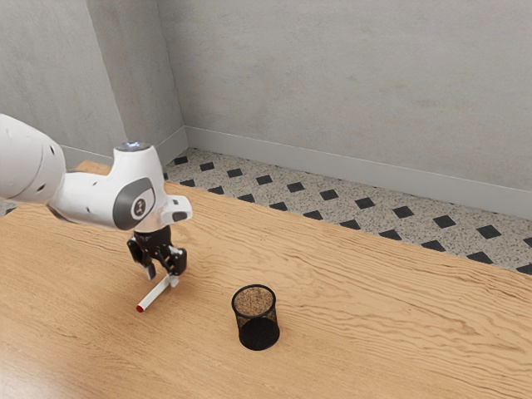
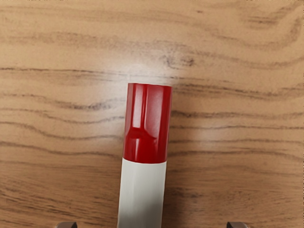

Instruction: Put the marker into the pen holder.

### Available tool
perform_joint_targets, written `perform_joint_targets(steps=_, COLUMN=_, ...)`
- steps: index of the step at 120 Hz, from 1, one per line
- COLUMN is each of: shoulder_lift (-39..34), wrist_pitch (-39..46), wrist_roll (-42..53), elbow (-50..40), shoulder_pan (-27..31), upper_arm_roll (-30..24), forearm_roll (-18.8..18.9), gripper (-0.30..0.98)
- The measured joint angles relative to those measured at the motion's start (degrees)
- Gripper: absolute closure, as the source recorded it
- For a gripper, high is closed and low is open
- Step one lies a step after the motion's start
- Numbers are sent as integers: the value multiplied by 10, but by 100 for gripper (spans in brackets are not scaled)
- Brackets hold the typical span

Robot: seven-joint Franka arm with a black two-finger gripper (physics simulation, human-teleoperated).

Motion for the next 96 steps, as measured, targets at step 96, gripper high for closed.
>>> perform_joint_targets(steps=96, shoulder_lift=21, wrist_pitch=7, wrist_roll=25, elbow=9, shoulder_pan=8, upper_arm_roll=1, forearm_roll=-23, gripper=61)
